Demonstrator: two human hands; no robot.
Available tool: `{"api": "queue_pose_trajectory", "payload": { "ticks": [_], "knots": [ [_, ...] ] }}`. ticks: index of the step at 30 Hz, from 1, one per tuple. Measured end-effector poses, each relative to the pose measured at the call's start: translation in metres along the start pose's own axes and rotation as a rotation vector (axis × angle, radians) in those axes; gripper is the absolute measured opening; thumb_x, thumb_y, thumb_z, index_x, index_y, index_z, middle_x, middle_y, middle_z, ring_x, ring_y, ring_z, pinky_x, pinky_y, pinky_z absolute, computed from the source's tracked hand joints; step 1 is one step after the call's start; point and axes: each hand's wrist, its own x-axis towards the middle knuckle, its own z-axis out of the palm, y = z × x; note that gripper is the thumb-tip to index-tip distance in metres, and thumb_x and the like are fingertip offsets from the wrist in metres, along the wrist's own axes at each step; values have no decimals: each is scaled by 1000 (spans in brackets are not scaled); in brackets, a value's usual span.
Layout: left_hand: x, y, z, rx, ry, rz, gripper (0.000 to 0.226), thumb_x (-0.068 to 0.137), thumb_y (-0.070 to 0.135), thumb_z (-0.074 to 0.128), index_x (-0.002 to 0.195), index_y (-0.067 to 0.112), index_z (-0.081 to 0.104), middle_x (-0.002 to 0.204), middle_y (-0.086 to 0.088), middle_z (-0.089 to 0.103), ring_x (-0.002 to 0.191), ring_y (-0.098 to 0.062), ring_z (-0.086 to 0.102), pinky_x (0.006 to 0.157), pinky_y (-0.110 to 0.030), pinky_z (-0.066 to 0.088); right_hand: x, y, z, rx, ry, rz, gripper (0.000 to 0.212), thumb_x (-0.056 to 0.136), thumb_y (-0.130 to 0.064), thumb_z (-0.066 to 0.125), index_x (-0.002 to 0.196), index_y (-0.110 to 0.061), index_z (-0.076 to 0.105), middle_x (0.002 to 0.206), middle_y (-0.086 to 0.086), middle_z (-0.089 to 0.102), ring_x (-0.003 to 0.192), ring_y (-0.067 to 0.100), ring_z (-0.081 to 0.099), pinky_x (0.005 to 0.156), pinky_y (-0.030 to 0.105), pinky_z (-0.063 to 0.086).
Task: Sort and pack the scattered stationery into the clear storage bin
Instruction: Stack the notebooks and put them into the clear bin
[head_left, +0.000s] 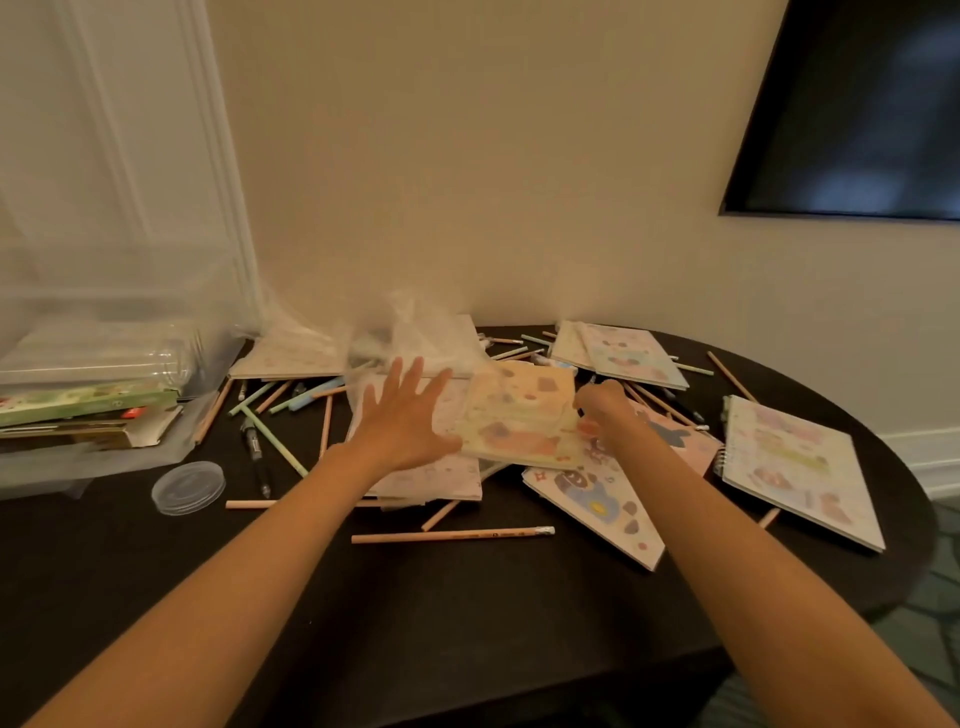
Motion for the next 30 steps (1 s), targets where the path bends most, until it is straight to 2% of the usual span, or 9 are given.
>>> {"api": "queue_pose_trajectory", "payload": {
  "ticks": [4,8,12,15,17,19,21,28,30],
  "knots": [
    [3,0,21,87,-98,-35,71,98,31,38,149,28,-11,155,-3,-22,142,-28,-20,114,-50,-5,16,0,9,-127,-68,1,45,93,-3,49,135,0,35,97,13,50,77,21,45,66,31,39],
    [9,-6,30,82,-20,-61,69,97,4,29,149,28,-10,156,-2,-17,144,-25,-16,116,-45,-6,30,-4,9,71,-162,17,50,85,-1,62,130,4,41,109,15,56,98,28,59,68,33,45],
    [14,-3,27,87,29,-20,75,94,-4,31,149,24,-13,156,-6,-18,144,-27,-13,117,-44,-2,31,-11,15,205,-228,-39,29,89,-3,53,117,2,54,67,7,54,36,5,48,43,20,37],
    [19,-4,29,77,65,-22,81,92,-9,34,148,23,-16,156,-8,-18,144,-27,-12,117,-43,0,26,-12,13,344,-221,-83,19,90,0,44,107,1,54,55,3,42,27,4,36,36,19,30],
    [21,-10,33,71,109,-40,83,91,-8,38,148,22,-15,156,-8,-15,145,-26,-8,118,-41,5,24,-11,6,527,-173,-80,18,89,1,45,105,-2,52,60,3,49,37,9,48,33,18,36],
    [21,-11,34,42,201,-40,84,89,-8,43,149,18,-11,158,-9,-6,145,-25,1,116,-38,16,25,-7,-7,736,-133,2,23,88,0,46,110,-3,53,95,13,66,81,28,67,68,36,58],
    [20,-10,31,-28,284,-56,84,87,-11,44,150,17,-6,158,-10,1,145,-23,8,113,-35,24,24,0,-21,931,-131,114,29,89,1,45,117,-3,50,119,16,60,110,38,58,89,49,50],
    [22,0,26,-96,292,-150,73,92,-8,38,151,21,6,157,-9,9,144,-24,15,110,-36,27,21,16,-49,1298,-78,194,37,92,1,47,128,-7,46,125,11,58,123,29,53,97,35,48],
    [21,1,27,-108,268,-173,65,93,-7,34,150,19,16,156,-9,14,143,-24,17,111,-36,24,22,21,-47,1369,-111,197,40,91,-2,50,131,-9,46,124,12,60,111,27,61,85,31,56]
  ]
}}
